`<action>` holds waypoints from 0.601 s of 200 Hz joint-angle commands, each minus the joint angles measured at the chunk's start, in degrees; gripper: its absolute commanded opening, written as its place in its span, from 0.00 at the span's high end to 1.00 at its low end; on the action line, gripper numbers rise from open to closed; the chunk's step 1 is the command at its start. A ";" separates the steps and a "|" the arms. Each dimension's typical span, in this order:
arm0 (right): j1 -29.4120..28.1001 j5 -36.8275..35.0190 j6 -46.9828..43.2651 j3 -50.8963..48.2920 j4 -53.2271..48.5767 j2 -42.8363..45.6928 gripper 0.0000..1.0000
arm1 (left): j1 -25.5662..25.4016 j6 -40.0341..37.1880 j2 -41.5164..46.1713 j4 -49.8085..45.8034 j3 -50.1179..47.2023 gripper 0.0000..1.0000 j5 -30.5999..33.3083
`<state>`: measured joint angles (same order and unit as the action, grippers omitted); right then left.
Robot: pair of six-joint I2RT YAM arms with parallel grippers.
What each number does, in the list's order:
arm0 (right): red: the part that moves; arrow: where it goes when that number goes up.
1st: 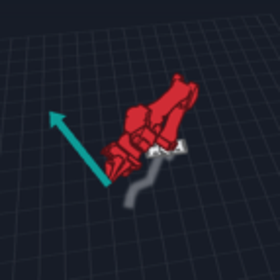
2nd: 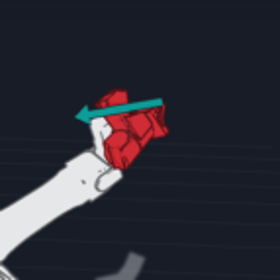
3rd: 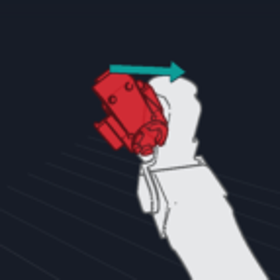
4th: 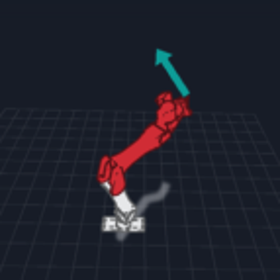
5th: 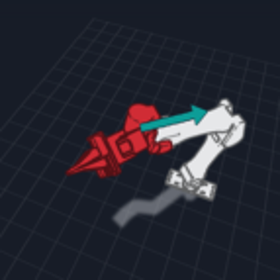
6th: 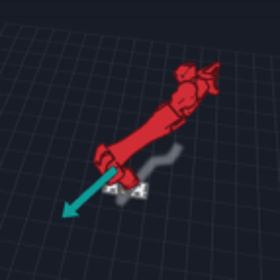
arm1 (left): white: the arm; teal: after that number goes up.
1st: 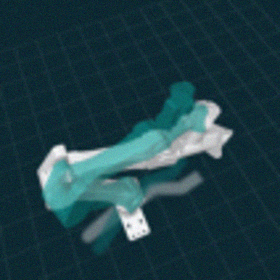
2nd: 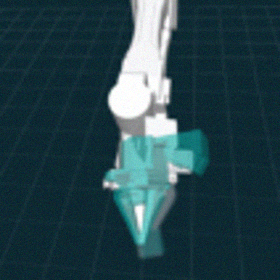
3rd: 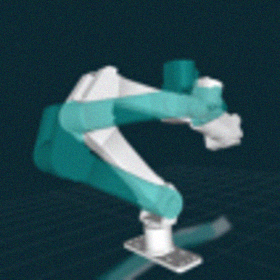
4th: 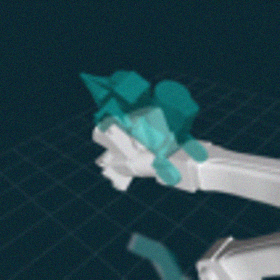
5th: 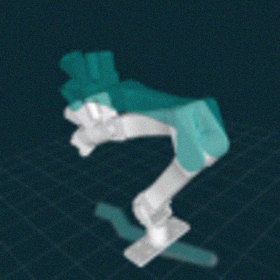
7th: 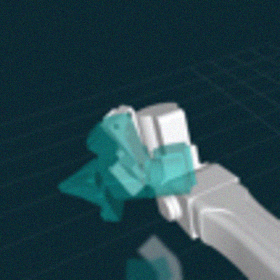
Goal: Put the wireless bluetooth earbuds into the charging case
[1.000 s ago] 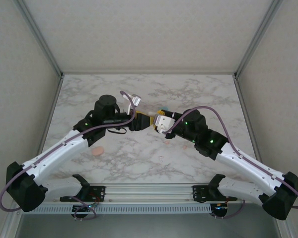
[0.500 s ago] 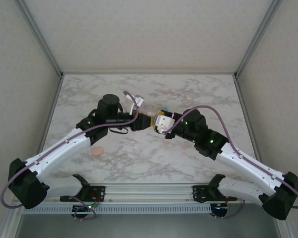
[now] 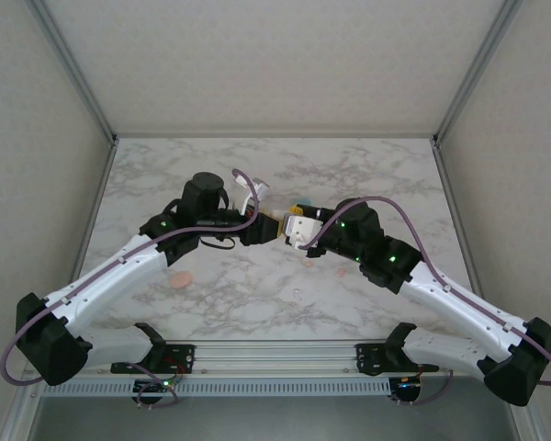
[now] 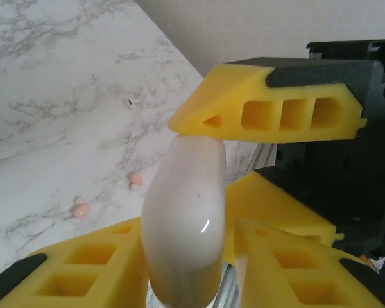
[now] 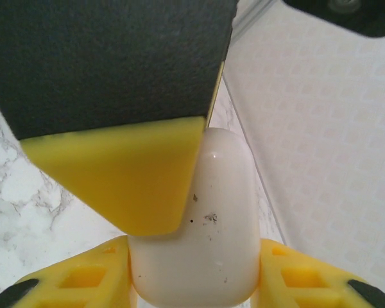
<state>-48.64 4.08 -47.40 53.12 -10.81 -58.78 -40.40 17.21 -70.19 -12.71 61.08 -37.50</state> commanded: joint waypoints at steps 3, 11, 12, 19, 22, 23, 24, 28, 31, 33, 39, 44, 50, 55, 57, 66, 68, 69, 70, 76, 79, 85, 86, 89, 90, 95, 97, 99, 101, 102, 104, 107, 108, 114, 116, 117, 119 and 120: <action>-0.55 -0.51 -0.98 2.29 -0.36 -0.24 0.60 | -0.47 -1.66 -0.55 -1.17 2.47 0.64 -1.94; -0.54 -0.39 -0.91 2.34 -0.35 -0.35 0.60 | -0.47 -1.57 -0.56 -0.81 2.34 0.67 -2.22; -0.56 -0.39 -0.92 2.34 -0.35 -0.36 0.60 | -0.47 -1.57 -0.56 -0.73 2.31 0.68 -2.27; -0.51 -0.30 -0.95 2.34 -0.36 -0.38 0.60 | -0.47 -1.40 -0.50 -0.53 2.29 0.68 -2.32; -0.57 -0.32 -0.98 2.40 -0.37 -0.41 0.60 | -0.47 -1.32 -0.47 -0.43 2.25 0.68 -2.25; -0.57 -0.31 -0.96 2.41 -0.36 -0.39 0.60 | -0.47 -1.27 -0.47 -0.36 2.22 0.68 -2.24; -0.57 -0.30 -0.95 2.42 -0.44 -0.42 0.60 | -0.47 -1.20 -0.47 -0.33 2.21 0.68 -2.24; -0.55 -0.30 -0.95 2.42 -0.49 -0.51 0.60 | -0.46 -1.15 -0.39 -0.23 2.22 0.68 -2.07; -0.57 -0.36 -1.00 2.42 -0.47 -0.54 0.60 | -0.47 -1.07 -0.41 -0.11 2.20 0.68 -1.99; -0.58 -0.40 -1.02 2.49 -0.45 -0.50 0.60 | -0.47 -1.05 -0.39 -0.12 2.16 0.68 -1.97; -0.55 -0.31 -1.03 2.51 -0.45 -0.58 0.60 | -0.47 -1.08 -0.38 0.05 2.11 0.69 -2.12; -0.57 -0.30 -1.11 2.51 -0.52 -0.65 0.60 | -0.47 -1.13 -0.34 -0.12 2.22 0.69 -2.14; -0.53 -0.21 -1.03 2.60 -0.58 -0.65 0.60 | -0.52 -1.21 -0.47 -0.29 2.29 0.69 -2.06; -0.57 -0.13 -1.04 2.76 -0.71 -0.76 0.60 | -0.51 -1.22 -0.47 -0.30 2.29 0.69 -1.93; -0.58 -0.06 -1.03 2.77 -0.79 -0.77 0.60 | -0.48 -1.22 -0.47 -0.28 2.29 0.68 -1.89; -0.53 0.10 -1.14 3.02 -1.13 -0.89 0.60 | -0.55 -1.17 -0.47 -0.04 2.20 0.67 -1.88; -0.56 0.20 -1.15 3.03 -1.14 -0.94 0.60 | -0.55 -1.14 -0.54 -0.08 2.20 0.67 -1.92; -0.57 0.21 -1.13 3.08 -1.14 -0.96 0.60 | -0.55 -1.13 -0.55 -0.10 2.20 0.67 -1.95; -0.53 0.22 -1.13 3.10 -1.19 -0.93 0.60 | -0.55 -1.13 -0.55 -0.07 2.25 0.67 -1.96; -0.51 0.30 -1.04 3.13 -1.23 -1.07 0.60 | -0.55 -1.13 -0.71 -0.15 2.24 0.67 -2.04; -0.53 0.30 -1.08 3.13 -1.28 -1.10 0.59 | -0.55 -1.13 -0.75 -0.13 2.28 0.67 -2.12; -0.56 0.47 -1.13 3.17 -1.32 -1.10 0.59 | -0.56 -1.13 -0.73 -0.17 2.29 0.67 -2.18; -0.52 0.48 -1.13 3.19 -1.32 -1.13 0.59 | -0.56 -1.13 -0.73 -0.14 2.29 0.67 -2.16; -0.57 0.53 -1.16 3.21 -1.39 -1.11 0.59 | -0.55 -1.13 -0.73 -0.05 2.29 0.67 -2.20; -0.57 0.55 -1.14 3.21 -1.40 -1.09 0.59 | -0.55 -1.13 -0.73 -0.04 2.29 0.67 -2.22; -0.58 0.58 -1.06 3.26 -1.40 -1.10 0.60 | -0.58 -1.12 -0.74 0.04 2.29 0.67 -2.19; -0.53 0.65 -1.06 3.29 -1.34 -1.16 0.60 | -0.58 -1.06 -0.74 0.05 2.29 0.67 -2.15; -0.57 0.62 -1.06 3.28 -1.28 -1.18 0.59 | -0.56 -1.05 -0.73 0.05 2.27 0.67 -2.12; -0.57 0.61 -1.08 3.30 -1.27 -1.23 0.59 | -0.56 -1.04 -0.73 0.10 2.28 0.67 -2.20; -0.57 0.64 -1.06 3.30 -1.25 -1.15 0.59 | -0.56 -1.09 -0.73 0.08 2.29 0.67 -2.22; -0.55 0.73 -1.06 3.26 -1.24 -1.20 0.59 | -0.60 -1.12 -0.73 0.04 2.29 0.67 -2.23; -0.57 0.75 -1.03 3.22 -1.19 -1.21 0.59 | -0.57 -1.19 -0.75 -0.06 2.29 0.67 -2.30; -0.57 0.76 -1.03 3.22 -1.17 -1.18 0.59 | -0.61 -1.20 -0.74 -0.05 2.29 0.67 -2.31; -0.56 0.71 -1.10 3.21 -1.12 -1.23 0.60 | -0.56 -1.30 -0.75 -0.24 2.29 0.68 -2.22; -0.55 0.68 -1.09 3.21 -1.09 -1.24 0.59 | -0.55 -1.30 -0.74 -0.28 2.29 0.68 -2.14; -0.56 0.68 -1.06 3.21 -1.08 -1.24 0.59 | -0.55 -1.30 -0.74 -0.33 2.29 0.68 -2.14; -0.57 0.67 -1.04 3.21 -1.08 -1.20 0.59 | -0.55 -1.30 -0.73 -0.31 2.29 0.69 -2.14; -0.57 0.67 -1.03 3.21 -1.11 -1.27 0.60 | -0.55 -1.30 -0.69 -0.30 2.29 0.69 -2.14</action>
<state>-48.64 4.29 -48.07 54.50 -12.14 -59.57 -40.40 16.67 -70.30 -13.17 61.49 -37.67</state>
